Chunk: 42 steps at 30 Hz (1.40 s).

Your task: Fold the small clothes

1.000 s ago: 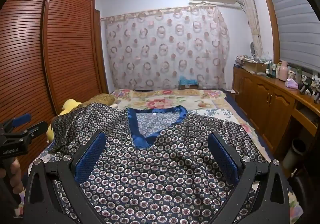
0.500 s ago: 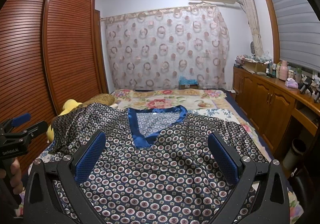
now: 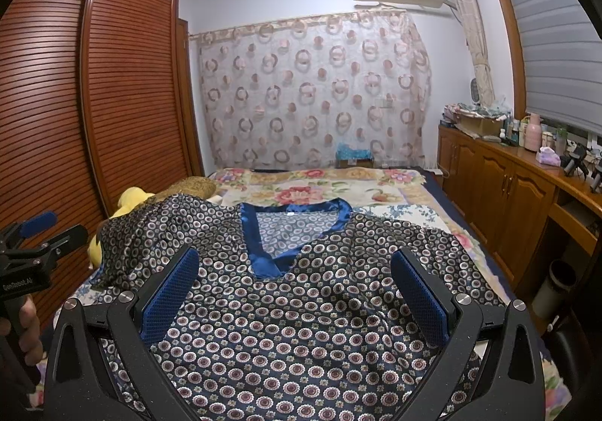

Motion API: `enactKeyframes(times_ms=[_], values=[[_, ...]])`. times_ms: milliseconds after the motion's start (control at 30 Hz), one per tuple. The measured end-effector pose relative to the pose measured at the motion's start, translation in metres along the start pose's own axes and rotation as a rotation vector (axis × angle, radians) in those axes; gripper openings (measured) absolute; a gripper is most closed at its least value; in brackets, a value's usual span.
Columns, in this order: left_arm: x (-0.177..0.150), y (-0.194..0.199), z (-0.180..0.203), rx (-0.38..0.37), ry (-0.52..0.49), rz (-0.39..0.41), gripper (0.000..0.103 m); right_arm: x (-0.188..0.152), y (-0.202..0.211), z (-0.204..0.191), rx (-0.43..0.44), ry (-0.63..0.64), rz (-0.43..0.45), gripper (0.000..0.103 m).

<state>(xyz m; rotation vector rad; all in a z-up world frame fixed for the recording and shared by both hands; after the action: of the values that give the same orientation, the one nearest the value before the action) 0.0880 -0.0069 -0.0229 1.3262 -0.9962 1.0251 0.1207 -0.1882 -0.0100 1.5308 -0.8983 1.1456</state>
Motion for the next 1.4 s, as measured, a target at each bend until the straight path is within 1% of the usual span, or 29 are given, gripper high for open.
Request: enactKeyframes(times_ms=[33,1400], values=[[-0.0051,0.0029,-0.0046,0.000,0.001,0.005,0.103,0.0000,0.0001,-0.0003,0.001,0.000,0.000,0.103],[-0.0036,0.0051,-0.0032,-0.002,-0.006,0.013,0.103,0.0040,0.0018,-0.0042,0.006,-0.001,0.002,0.103]])
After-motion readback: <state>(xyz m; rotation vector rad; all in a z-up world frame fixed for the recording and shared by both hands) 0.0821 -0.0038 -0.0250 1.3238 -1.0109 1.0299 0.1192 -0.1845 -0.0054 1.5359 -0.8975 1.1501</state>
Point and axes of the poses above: each gripper's, at about its wrist camera, not at the fingertips, and y roughly against the way its jaws point, z to its right, x to its top, the point moved 10 cm from there along -y, roughly the way its jaws point, and after that the axes turned 6 degrees about z, right-handed, at the moved point
